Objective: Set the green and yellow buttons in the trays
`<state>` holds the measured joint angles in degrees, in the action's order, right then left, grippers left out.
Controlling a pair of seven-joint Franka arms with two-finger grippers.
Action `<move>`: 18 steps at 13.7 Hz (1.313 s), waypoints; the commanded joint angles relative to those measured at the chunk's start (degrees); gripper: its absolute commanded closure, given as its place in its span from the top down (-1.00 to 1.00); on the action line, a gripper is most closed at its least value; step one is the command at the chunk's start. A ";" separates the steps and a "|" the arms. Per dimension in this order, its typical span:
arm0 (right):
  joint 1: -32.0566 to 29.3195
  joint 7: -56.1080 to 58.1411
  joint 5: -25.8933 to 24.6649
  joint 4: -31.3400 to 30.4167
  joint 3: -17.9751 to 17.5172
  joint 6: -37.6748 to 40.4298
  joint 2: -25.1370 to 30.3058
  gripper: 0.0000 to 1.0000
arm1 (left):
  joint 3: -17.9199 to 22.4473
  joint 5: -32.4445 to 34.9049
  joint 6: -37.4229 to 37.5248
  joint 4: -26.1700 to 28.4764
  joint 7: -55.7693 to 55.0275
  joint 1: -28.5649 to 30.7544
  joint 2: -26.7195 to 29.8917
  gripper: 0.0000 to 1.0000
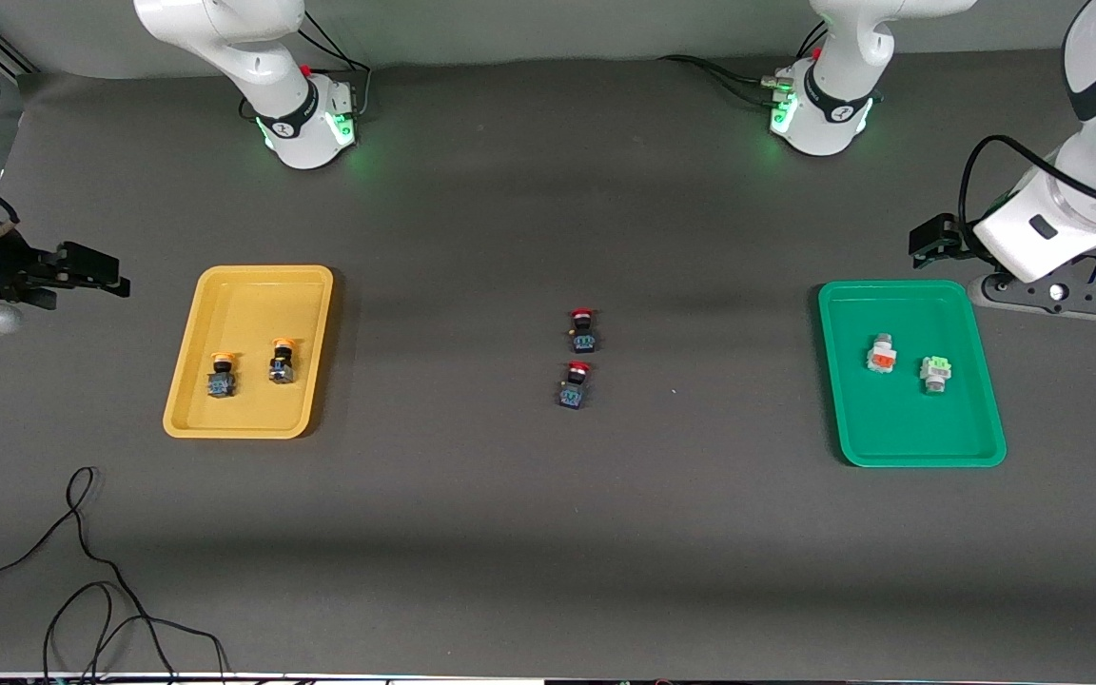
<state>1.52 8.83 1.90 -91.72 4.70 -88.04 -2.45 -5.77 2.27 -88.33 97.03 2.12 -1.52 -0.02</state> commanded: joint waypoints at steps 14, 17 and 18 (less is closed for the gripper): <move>-0.12 -3.74 -3.39 -1.44 -0.65 -1.08 2.19 1.00 | 0.06 -0.08 3.34 0.18 -1.33 -4.27 0.20 1.00; -0.56 -3.91 -3.13 0.48 -0.57 -0.47 1.05 1.00 | 0.06 -0.08 3.43 0.09 -1.77 -4.19 0.19 1.00; -0.30 -3.91 -3.13 0.58 -0.65 -0.47 0.96 1.00 | 0.14 -0.08 2.82 0.09 -1.77 -4.19 0.11 1.00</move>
<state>1.41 6.40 -0.25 -92.05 4.60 -88.70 -1.56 -5.84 2.01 -85.18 97.55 0.97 -5.60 -0.30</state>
